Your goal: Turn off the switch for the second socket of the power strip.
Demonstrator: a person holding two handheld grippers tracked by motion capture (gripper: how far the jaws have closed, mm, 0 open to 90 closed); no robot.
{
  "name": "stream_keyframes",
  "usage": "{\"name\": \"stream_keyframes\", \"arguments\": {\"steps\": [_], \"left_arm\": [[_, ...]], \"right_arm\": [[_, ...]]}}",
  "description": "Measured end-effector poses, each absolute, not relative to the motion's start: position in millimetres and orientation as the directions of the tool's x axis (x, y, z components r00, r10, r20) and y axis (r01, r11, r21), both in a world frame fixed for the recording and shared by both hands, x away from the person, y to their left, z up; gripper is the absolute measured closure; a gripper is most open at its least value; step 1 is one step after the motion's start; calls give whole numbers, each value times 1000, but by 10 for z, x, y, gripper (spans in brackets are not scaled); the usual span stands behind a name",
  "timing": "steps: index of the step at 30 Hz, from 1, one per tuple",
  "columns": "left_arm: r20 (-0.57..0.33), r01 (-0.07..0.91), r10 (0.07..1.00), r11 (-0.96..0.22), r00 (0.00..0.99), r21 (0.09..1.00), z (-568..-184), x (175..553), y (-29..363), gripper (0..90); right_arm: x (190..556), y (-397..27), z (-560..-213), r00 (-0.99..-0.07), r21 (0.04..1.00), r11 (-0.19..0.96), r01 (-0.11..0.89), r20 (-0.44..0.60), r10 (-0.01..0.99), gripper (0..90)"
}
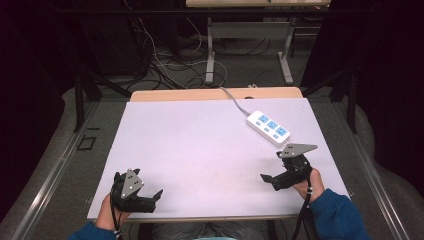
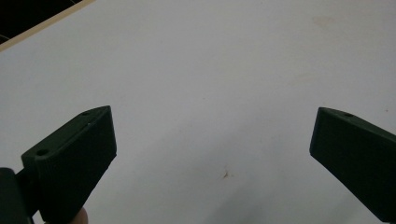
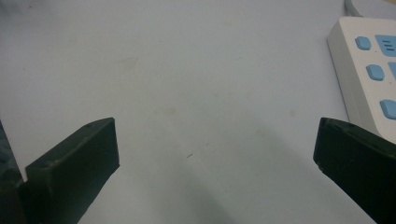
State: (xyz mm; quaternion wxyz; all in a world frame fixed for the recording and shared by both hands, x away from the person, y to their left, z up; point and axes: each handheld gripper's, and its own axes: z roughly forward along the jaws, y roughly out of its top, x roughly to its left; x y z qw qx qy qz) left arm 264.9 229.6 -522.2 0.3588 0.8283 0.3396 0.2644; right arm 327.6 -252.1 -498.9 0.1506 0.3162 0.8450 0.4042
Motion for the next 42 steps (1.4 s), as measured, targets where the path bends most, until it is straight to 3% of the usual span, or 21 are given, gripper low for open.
{"name": "stream_keyframes", "arguments": {"steps": [42], "left_arm": [[197, 373, 748, -519, 634, 769, -5224, 2656, 2287, 4]], "right_arm": [[2948, -2463, -5094, -784, 743, 543, 390, -42, 620, 0]]}}
